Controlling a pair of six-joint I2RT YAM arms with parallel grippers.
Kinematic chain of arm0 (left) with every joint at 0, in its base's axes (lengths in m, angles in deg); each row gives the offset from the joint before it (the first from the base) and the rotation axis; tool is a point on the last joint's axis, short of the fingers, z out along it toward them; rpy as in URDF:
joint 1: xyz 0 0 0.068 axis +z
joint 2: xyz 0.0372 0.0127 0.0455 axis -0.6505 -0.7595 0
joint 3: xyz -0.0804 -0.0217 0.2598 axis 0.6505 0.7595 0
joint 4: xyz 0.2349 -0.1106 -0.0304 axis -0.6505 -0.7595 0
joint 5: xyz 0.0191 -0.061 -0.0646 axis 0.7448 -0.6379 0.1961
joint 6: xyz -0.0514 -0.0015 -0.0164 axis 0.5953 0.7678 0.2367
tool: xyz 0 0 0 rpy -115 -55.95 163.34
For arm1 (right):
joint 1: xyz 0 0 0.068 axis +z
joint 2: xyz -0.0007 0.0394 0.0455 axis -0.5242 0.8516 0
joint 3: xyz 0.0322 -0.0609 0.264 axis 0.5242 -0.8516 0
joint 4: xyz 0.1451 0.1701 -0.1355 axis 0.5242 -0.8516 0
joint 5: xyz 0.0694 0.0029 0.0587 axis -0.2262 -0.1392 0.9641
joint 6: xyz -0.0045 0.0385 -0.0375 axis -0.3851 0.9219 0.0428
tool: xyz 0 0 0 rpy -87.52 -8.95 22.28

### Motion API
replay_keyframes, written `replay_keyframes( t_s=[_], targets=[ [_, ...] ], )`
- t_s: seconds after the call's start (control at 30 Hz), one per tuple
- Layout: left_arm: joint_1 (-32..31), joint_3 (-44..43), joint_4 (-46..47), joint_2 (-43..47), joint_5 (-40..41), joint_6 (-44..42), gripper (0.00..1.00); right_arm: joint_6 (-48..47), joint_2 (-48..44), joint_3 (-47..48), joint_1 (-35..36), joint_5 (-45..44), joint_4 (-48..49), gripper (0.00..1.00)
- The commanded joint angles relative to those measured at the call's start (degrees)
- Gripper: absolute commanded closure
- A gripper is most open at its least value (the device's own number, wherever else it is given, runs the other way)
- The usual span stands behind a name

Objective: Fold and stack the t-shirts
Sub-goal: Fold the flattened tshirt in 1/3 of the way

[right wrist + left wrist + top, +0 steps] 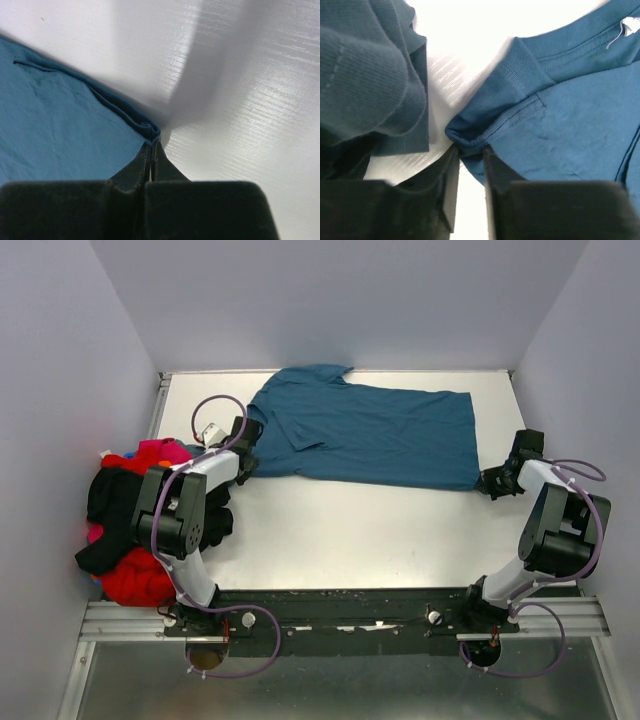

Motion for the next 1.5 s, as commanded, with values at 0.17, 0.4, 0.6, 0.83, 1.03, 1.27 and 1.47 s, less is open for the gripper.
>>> replay_keyframes(
  t_s=[0.17, 0.4, 0.6, 0.83, 1.03, 1.27, 1.47],
  targets=[
    [1.2, 8.3, 15.5, 3.3, -0.2, -4.8, 1.0, -0.5, -1.3, 0.9, 0.1, -1.0, -1.5, 0.99],
    [1.3, 0.1, 3.0, 7.0, 6.4, -7.0, 1.0, -0.4, -2.4, 1.8, 0.0, 1.0, -2.8, 0.99],
    [1.3, -13.5, -3.8, 8.3, 6.6, -11.5, 1.0, -0.9, -3.1, 14.5, 0.0, 1.5, -12.5, 0.99],
    [1.3, -7.1, -4.4, 16.3, 6.1, -9.1, 1.0, 0.5, -13.4, 10.9, 0.0, -3.9, -14.1, 0.99],
    [1.3, 9.7, -2.2, 21.5, 3.3, -4.2, 1.0, 0.8, -13.1, -3.1, -0.1, -1.0, -9.9, 0.99],
    [0.6, 20.0, 0.7, 25.9, 1.1, -2.9, 1.0, -2.0, -9.6, -6.8, -0.1, -1.4, -9.9, 0.99],
    [0.6, 16.8, -1.7, 26.4, 3.2, -3.7, 1.0, -2.2, -11.5, -5.3, -0.1, -1.7, -10.8, 0.99]
  ],
)
